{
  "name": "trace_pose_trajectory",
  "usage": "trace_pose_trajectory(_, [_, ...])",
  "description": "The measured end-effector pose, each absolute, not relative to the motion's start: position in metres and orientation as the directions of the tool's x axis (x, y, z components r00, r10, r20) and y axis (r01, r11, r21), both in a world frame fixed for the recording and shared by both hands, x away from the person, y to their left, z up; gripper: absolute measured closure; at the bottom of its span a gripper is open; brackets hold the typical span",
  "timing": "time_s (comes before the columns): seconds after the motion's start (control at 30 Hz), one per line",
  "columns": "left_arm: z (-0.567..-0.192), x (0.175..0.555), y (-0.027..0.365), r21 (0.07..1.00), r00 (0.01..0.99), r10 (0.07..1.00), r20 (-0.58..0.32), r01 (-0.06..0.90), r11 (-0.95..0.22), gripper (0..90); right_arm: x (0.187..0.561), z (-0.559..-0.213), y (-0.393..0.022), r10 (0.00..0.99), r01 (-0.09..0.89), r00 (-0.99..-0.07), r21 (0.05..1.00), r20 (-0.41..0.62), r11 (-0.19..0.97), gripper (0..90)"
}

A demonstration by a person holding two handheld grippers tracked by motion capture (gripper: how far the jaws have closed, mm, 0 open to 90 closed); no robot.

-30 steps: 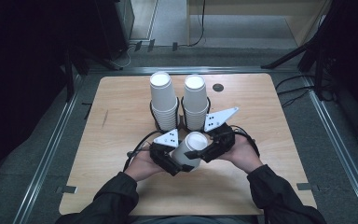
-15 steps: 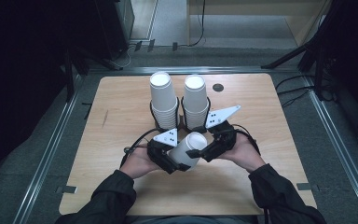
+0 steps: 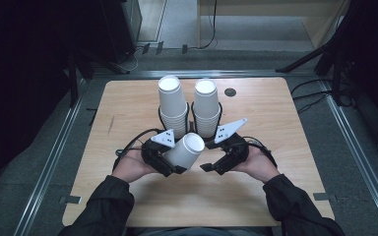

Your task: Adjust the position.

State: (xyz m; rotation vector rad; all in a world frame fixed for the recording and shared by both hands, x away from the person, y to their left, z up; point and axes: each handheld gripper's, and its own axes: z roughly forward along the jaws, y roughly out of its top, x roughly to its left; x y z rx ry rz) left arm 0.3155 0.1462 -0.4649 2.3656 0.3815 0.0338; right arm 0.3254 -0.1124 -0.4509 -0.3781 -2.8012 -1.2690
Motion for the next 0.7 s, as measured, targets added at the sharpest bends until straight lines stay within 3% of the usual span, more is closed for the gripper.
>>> trace_pose_trajectory(0.2, [-0.465,0.318,0.146,0.61,0.955,0.295,-0.04,0.257,-0.75,19.9,0.326,-0.457,-0.114,0.214,0.25,-0.966,0.723,0.143,0.645,20.1])
trace_pose_trajectory(0.7, [-0.479,0.325,0.123,0.514,0.969,0.238,-0.067,0.238,-0.824,19.5,0.329,-0.466,-0.12,0.215,0.272,-0.961,0.718,0.172,0.641,16.3])
